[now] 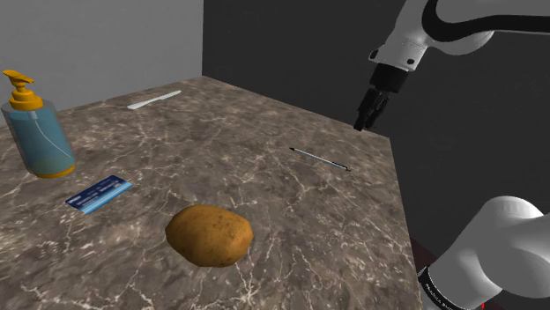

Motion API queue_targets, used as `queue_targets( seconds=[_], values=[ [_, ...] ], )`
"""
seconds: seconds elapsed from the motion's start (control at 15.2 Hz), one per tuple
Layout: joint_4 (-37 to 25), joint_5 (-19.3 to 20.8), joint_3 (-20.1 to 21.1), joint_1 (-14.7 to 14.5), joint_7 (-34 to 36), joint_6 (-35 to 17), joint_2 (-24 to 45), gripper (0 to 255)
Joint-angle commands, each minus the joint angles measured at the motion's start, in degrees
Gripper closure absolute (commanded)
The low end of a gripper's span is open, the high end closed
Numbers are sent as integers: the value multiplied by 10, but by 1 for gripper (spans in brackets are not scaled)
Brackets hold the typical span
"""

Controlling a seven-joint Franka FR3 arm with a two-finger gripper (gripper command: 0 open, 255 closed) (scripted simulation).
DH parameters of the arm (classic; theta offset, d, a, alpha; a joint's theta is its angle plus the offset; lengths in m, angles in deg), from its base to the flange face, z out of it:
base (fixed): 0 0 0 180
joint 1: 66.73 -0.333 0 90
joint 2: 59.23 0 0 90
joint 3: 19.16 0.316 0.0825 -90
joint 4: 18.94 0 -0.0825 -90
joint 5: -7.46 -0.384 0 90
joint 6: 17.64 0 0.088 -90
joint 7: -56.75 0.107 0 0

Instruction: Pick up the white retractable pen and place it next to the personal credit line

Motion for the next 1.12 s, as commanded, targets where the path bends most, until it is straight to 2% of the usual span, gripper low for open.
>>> queue_targets(
  seconds=[0.0, 0.46, 1.06],
  values=[
    [-7, -13, -7, -17, -41, -32, 40, 0],
    [-57, -71, -16, -73, -175, -100, 170, 0],
    [-14, -85, -8, -82, -188, -162, 189, 0]
  ],
)
